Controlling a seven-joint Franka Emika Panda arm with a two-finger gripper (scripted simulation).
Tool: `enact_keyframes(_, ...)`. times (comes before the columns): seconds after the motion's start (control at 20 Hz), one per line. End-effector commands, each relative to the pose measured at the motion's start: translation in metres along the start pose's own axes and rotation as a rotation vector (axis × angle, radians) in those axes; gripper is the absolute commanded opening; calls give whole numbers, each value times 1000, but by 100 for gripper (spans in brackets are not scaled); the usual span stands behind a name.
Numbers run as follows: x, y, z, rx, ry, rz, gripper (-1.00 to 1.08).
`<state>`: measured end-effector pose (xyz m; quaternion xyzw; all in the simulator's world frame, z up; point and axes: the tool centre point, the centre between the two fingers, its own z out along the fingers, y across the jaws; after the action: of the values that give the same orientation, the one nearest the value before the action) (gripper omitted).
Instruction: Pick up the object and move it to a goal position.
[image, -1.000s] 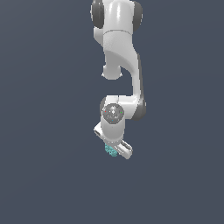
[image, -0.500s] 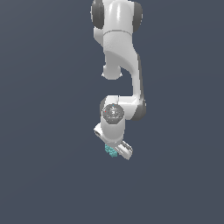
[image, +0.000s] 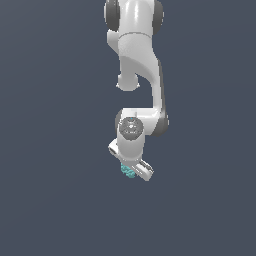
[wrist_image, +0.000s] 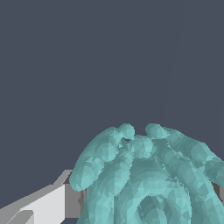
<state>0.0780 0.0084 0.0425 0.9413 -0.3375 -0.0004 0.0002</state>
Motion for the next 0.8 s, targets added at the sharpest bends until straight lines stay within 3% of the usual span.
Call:
enact_keyframes(0.0,-6,-2,-4,1,0,-1,-100)
enact_keyframes(0.35,-39,-11,-26,1,0,-1,-100)
enact_keyframes(0.75,-109,-32,-71,1,0,-1,-100)
